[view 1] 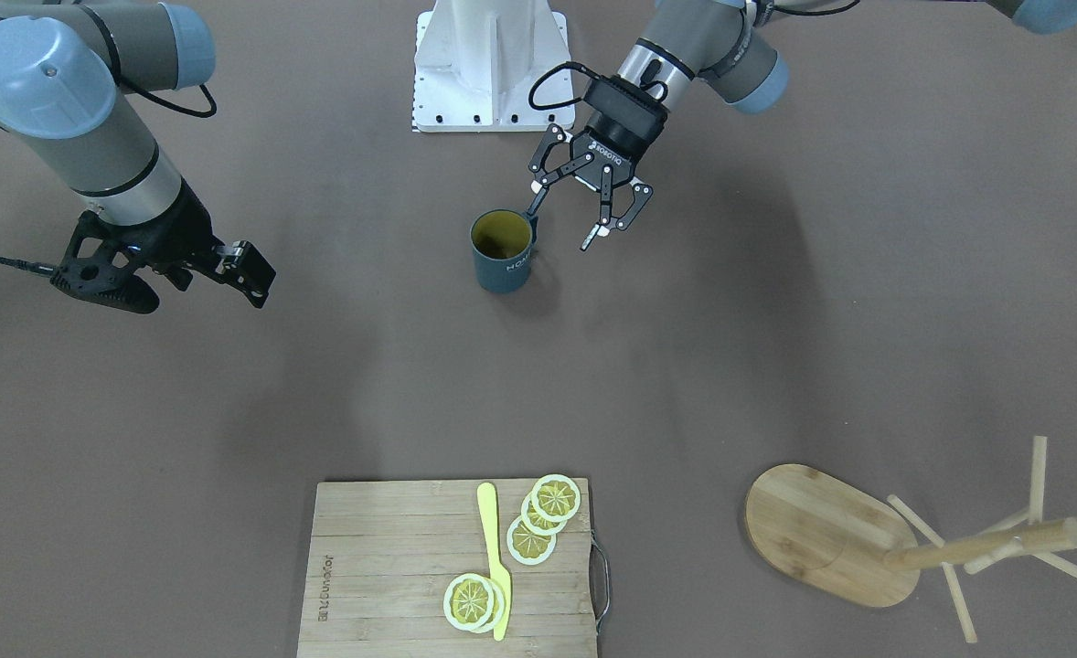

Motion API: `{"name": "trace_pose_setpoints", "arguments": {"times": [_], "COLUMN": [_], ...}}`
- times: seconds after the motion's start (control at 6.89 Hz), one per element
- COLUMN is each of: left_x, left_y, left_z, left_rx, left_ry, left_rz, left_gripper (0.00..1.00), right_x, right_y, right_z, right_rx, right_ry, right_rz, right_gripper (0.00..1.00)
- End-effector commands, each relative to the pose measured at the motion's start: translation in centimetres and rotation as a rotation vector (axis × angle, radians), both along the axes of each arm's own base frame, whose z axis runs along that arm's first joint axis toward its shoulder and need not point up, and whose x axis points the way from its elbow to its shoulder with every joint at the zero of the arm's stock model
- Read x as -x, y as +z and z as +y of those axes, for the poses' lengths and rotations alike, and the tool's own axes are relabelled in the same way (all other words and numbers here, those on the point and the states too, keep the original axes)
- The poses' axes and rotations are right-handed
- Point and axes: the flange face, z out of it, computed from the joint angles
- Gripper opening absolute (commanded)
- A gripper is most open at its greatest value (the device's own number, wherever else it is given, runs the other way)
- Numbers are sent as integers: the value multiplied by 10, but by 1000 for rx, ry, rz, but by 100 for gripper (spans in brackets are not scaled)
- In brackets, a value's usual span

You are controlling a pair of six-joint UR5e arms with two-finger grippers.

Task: Hang cup on storage rack
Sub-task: 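Lower the left gripper beside the blue mug's side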

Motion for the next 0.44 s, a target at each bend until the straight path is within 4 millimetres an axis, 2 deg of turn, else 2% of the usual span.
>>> {"name": "trace_pose_setpoints", "arguments": {"times": [0.0,0.29], "left_x": [-17,-38], "left_y": [10,15], "left_z": [37,70], "left_rx": [-73,-64], "left_ry": [6,82], "left_rz": [-69,-55], "left_gripper": [80,78], "right_x": [-13,-16], "right_y": [18,23], "right_z": [-15,-20], "right_rx": [-16,-18], "right_ry": [-14,-16], "right_rz": [26,33], "right_gripper": [100,100]}}
